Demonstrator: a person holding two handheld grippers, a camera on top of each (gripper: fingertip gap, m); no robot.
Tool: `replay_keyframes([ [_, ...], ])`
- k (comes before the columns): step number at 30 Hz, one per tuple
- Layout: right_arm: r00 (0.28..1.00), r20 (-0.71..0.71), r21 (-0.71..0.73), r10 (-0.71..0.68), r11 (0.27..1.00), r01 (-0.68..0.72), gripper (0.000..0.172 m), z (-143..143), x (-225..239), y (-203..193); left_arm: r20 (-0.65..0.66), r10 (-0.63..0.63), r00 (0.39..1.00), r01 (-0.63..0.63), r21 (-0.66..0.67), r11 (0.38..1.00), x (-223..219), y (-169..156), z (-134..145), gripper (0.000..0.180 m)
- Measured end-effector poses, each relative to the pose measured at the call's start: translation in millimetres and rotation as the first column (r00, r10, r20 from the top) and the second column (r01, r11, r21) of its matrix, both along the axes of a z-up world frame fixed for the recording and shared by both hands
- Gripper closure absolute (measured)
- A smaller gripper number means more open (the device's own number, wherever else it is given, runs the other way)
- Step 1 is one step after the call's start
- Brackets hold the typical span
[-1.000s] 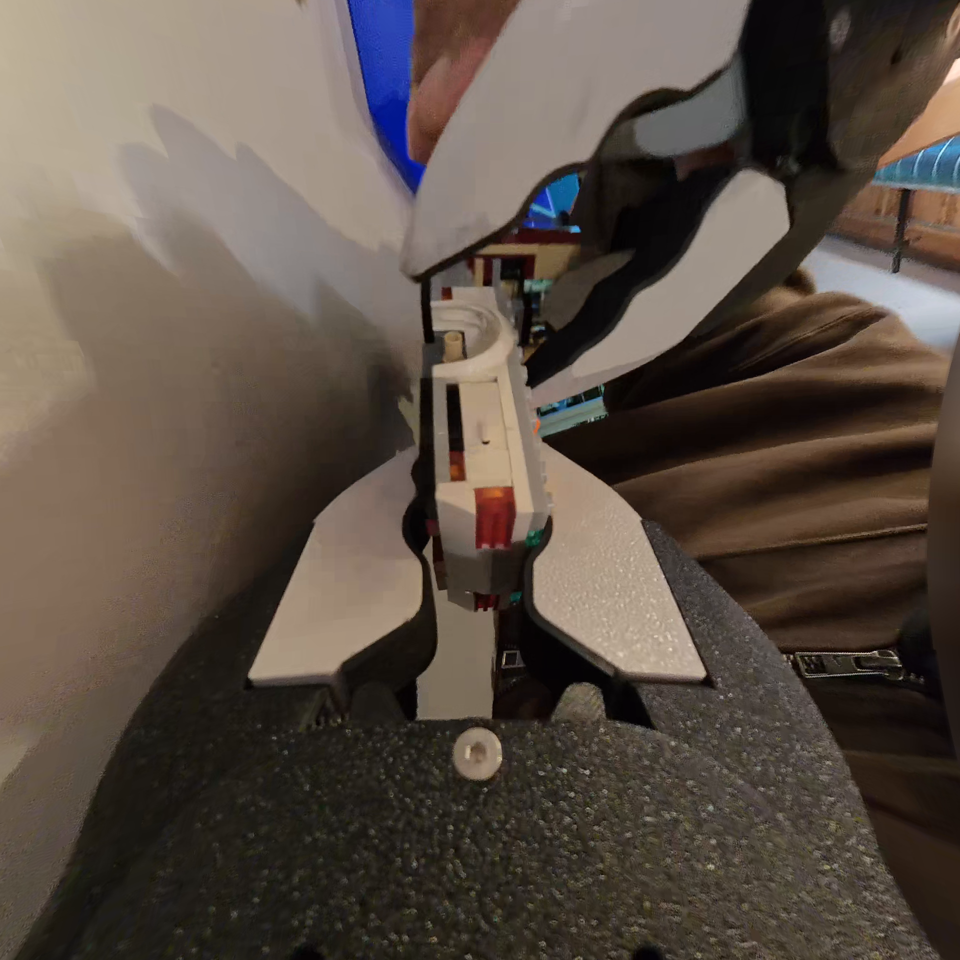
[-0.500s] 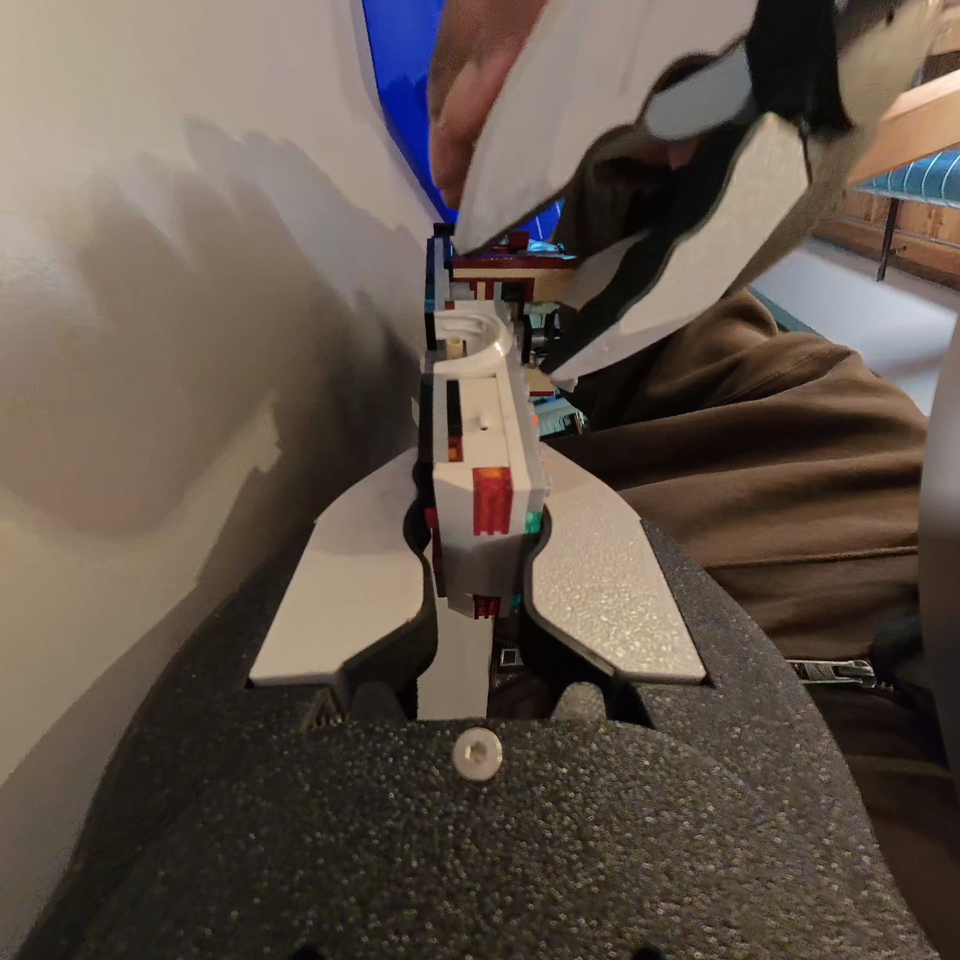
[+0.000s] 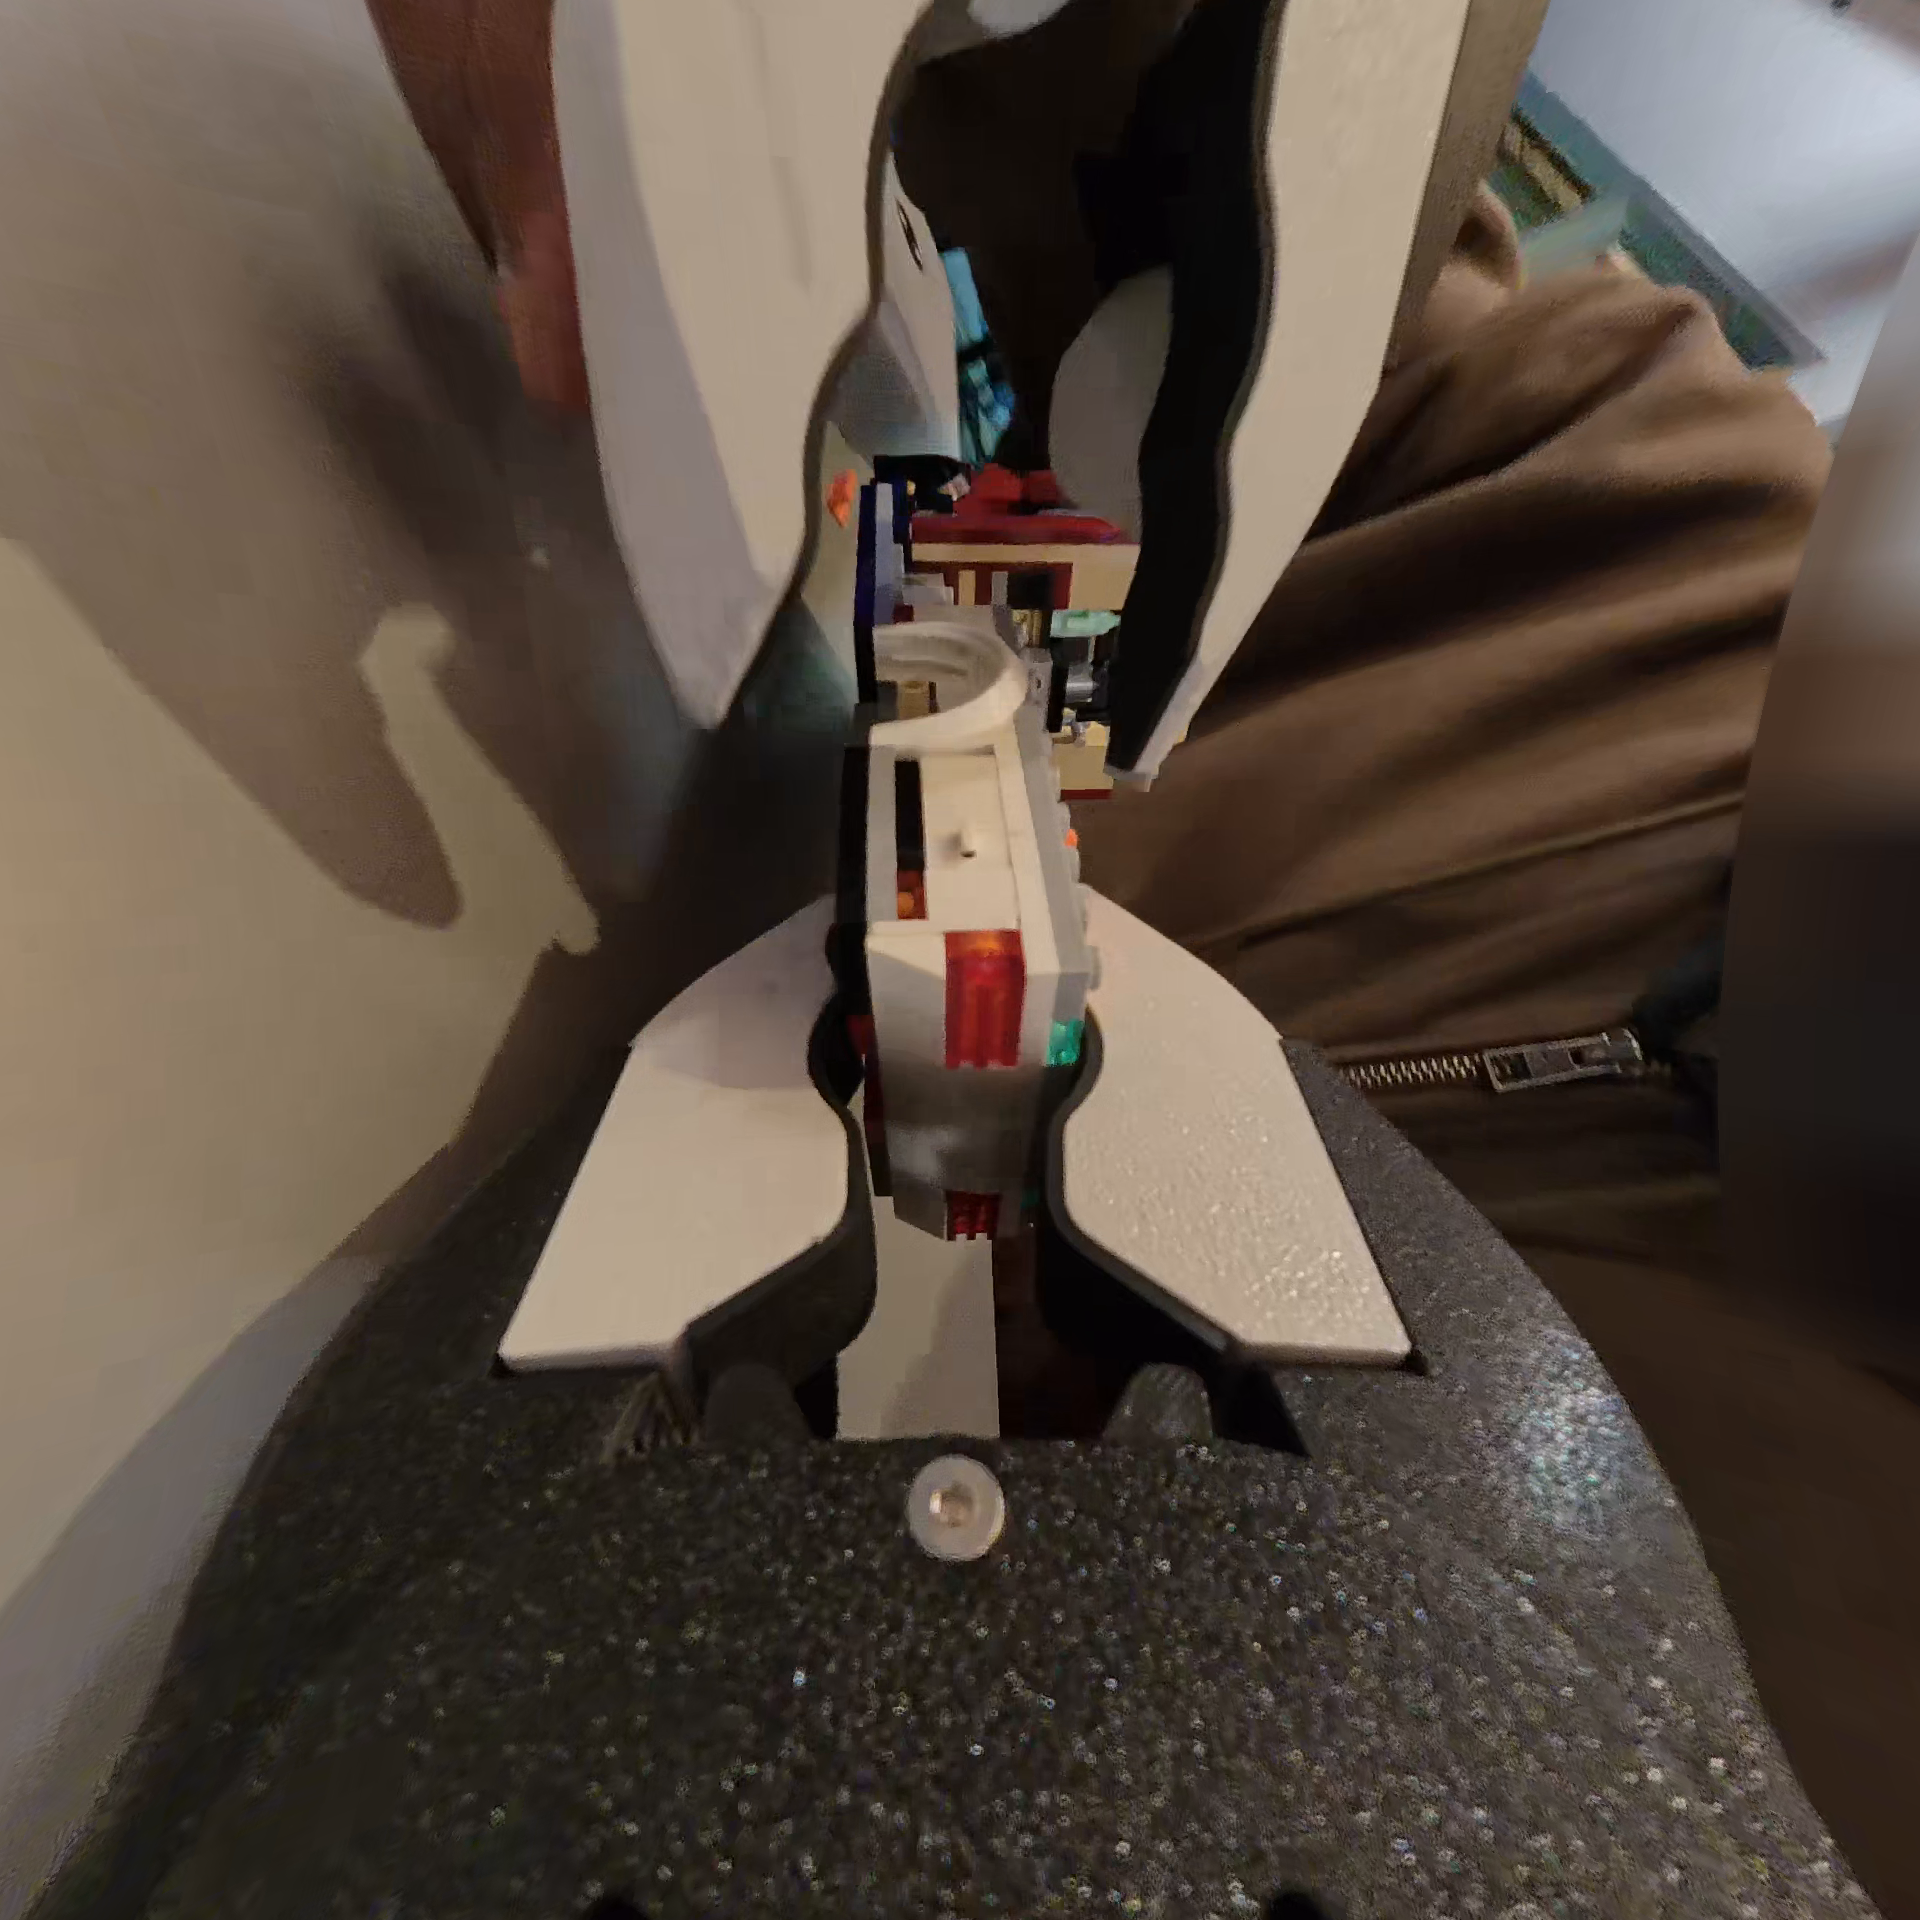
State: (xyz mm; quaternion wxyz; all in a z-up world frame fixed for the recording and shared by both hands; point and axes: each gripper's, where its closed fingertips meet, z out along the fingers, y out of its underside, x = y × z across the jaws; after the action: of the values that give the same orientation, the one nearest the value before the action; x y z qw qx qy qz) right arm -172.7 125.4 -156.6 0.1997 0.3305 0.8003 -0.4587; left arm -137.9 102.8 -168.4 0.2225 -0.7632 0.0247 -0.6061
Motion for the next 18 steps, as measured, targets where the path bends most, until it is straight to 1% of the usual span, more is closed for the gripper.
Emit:
replay_keyframes([
  [3,0.999,0.030,-0.020,0.017,1.000,-0.017,0.112,-6.8,16.7,-4.9,-0.034,-0.097,0.995,0.097,0.010,0.995,1.5,1.9,0.5,0.147],
  [7,0.997,0.070,-0.058,-0.032,0.998,0.036,0.119,-16.1,26.2,-0.4,-0.086,-0.198,0.976,0.200,0.011,0.980,3.1,8.3,0.4,0.147],
  [9,0.995,0.078,-0.091,-0.055,0.994,0.062,0.125,-17.8,28.8,3.2,-0.102,-0.227,0.969,0.228,-0.003,0.974,3.1,13.0,-2.8,0.147],
  [12,0.994,0.072,-0.130,-0.082,0.987,0.091,0.135,-16.3,33.0,5.9,-0.082,-0.260,0.962,0.259,-0.026,0.966,4.8,18.7,-4.2,0.147],
  [16,0.991,0.081,-0.163,-0.104,0.980,0.116,0.135,-16.2,40.8,8.7,-0.072,-0.303,0.950,0.301,-0.037,0.953,10.6,24.3,-2.8,0.147],
  [18,0.987,0.095,-0.182,-0.130,0.972,0.146,0.136,-15.8,40.9,12.2,-0.051,-0.301,0.952,0.299,-0.031,0.954,11.3,28.7,-0.7,0.146],
])
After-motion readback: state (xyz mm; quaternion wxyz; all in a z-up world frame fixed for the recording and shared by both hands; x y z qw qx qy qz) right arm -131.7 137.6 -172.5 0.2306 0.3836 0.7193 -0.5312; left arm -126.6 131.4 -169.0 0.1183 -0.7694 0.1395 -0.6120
